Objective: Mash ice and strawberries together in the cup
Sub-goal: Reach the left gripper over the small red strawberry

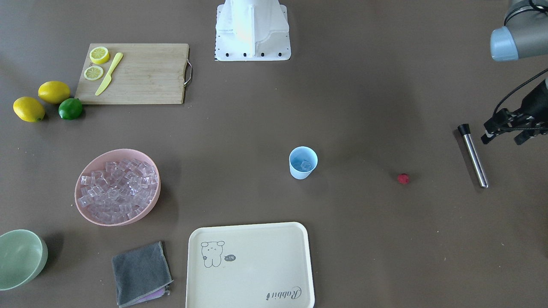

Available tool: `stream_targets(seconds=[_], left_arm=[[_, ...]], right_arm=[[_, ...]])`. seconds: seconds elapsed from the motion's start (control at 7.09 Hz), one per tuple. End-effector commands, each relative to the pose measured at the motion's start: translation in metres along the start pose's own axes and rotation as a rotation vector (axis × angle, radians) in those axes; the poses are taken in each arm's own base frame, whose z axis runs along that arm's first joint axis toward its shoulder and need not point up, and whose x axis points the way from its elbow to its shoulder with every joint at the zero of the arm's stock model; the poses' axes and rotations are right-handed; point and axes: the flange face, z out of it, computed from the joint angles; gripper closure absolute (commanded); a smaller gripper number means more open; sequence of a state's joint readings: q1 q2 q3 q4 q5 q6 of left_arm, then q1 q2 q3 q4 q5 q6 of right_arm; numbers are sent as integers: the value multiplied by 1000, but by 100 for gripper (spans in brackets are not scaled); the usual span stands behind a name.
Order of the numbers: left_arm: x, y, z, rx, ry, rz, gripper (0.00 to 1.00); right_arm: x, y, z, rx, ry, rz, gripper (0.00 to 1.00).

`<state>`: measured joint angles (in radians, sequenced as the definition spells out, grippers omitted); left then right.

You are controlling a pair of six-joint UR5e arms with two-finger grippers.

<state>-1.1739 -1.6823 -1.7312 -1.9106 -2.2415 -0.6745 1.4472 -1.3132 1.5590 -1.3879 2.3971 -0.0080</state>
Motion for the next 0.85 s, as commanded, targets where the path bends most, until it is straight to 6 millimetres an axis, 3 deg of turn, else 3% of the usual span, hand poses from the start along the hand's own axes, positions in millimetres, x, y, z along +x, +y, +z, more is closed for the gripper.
stream_targets(seconds=[0.0,0.14,0.28,0.42,0.56,0.71], left_arm=[[83,-5,43,-15,2,29,2],[96,-13,44,-7,8,39,2],[103,-11,59,-27,4,58,2],[114,-7,70,-46,7,68,2],[113,-5,77,-53,-2,66,2],[132,1,101,-63,-27,95,2]], right_arm=[[103,92,-18,-60,54,58,1],[129,129,-8,-86,58,113,1],[142,157,1,-114,61,155,1],[144,175,4,-123,58,170,1],[146,184,1,-118,58,183,1],[147,189,1,-120,60,189,1]])
